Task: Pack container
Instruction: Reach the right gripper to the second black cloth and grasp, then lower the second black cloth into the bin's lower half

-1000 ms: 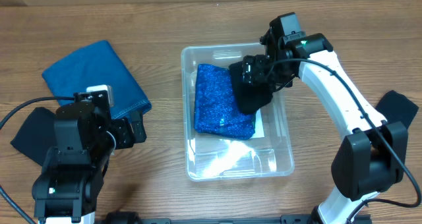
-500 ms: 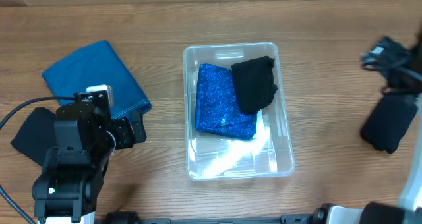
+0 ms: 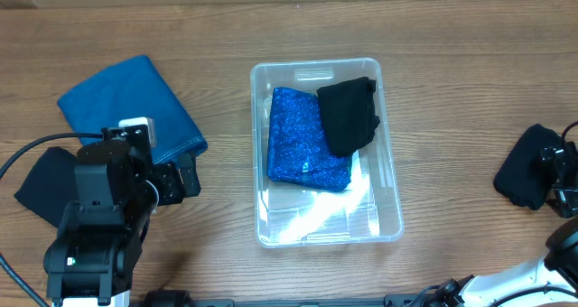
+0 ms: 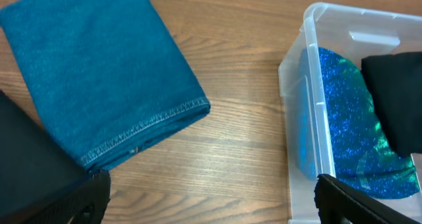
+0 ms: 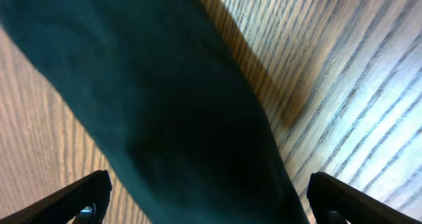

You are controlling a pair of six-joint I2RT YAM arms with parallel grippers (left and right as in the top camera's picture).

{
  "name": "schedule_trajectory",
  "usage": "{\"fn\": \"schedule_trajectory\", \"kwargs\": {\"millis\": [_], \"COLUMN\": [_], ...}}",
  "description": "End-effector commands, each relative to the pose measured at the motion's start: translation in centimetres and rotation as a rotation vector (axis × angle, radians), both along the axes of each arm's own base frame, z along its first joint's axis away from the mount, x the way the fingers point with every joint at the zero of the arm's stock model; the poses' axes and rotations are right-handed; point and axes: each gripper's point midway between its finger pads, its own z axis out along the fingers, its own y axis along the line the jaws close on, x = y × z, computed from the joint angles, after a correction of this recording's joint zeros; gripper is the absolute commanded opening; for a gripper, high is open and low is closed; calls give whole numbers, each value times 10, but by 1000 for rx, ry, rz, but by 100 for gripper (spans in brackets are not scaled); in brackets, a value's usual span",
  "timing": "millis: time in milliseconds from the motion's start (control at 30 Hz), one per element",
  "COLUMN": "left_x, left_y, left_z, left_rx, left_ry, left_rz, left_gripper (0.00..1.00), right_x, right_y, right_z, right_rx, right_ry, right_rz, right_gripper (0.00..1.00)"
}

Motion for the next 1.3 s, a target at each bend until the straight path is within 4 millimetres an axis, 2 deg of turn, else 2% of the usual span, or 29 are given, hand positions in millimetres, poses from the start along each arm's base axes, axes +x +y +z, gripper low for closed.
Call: {"fn": "schedule_trajectory", "kwargs": {"millis": [0, 67, 167, 200, 233, 400, 467, 567, 633, 667, 733, 767, 800, 833, 900, 933, 967, 1000, 1100, 1167, 1267], "left_x": [-1, -1, -1, -1, -1, -1, -1, -1, -1, -1, 0, 0, 0, 0, 0, 0, -1, -1, 0, -1, -1], "left_y": [-4, -4, -4, -4, -4, -4, -4, -4, -4, -4, -4, -4, -4, -4, -4, -4, -4, -4, -4, -4, -4], "left_z": [7, 7, 7, 7, 7, 7, 7, 7, 7, 7, 8, 7, 8, 8, 8, 7, 7, 7, 7, 7, 7], "left_rx": [1, 1, 1, 1, 1, 1, 1, 2, 1, 1, 4, 3, 4, 4, 4, 3, 3, 3, 3, 3, 4], "left_ry": [-12, -12, -12, -12, -13, -12, -12, -14, -14, -14, -16, -16, -16, -16, -16, -16, -14, -14, -16, -12, -13], "left_rz": [-28, -28, -28, -28, -28, -28, -28, -28, -28, -28, -26, -26, -26, -26, -26, -26, -26, -26, -26, -26, -26], "left_gripper": [100, 100, 100, 100, 100, 100, 100, 100, 100, 100, 100, 100, 100, 100, 100, 100, 100, 100, 100, 100, 100], "right_x": [-2, 8, 21, 22, 21, 24, 27, 51, 68, 80, 95, 102, 107, 109, 105, 97, 87, 73, 41, 14, -9], "right_y": [7, 18, 31, 34, 36, 40, 43, 56, 65, 75, 100, 123, 149, 190, 247, 280, 307, 336, 391, 410, 421], "right_z": [-28, -37, -36, -35, -34, -31, -28, -2, 32, 61, 108, 135, 160, 194, 226, 234, 234, 223, 206, 193, 183], "right_rx": [60, 115, 195, 210, 219, 247, 260, 325, 309, 281, 213, 181, 156, 126, 95, 70, 36, -21, -107, -227, -297], "right_ry": [28, -37, -122, -130, -129, -153, -177, -366, -479, -537, -586, -612, -637, -672, -700, -677, -642, -575, -507, -412, -341], "right_rz": [11, 70, 88, 88, 87, 86, 95, 181, 268, 328, 467, 567, 664, 806, 999, 1110, 1238, 1422, 1814, 2139, 2410], "right_gripper": [100, 100, 96, 86, 69, 20, 5, 4, 4, 4, 4, 4, 4, 4, 4, 4, 4, 4, 4, 4, 4]}}
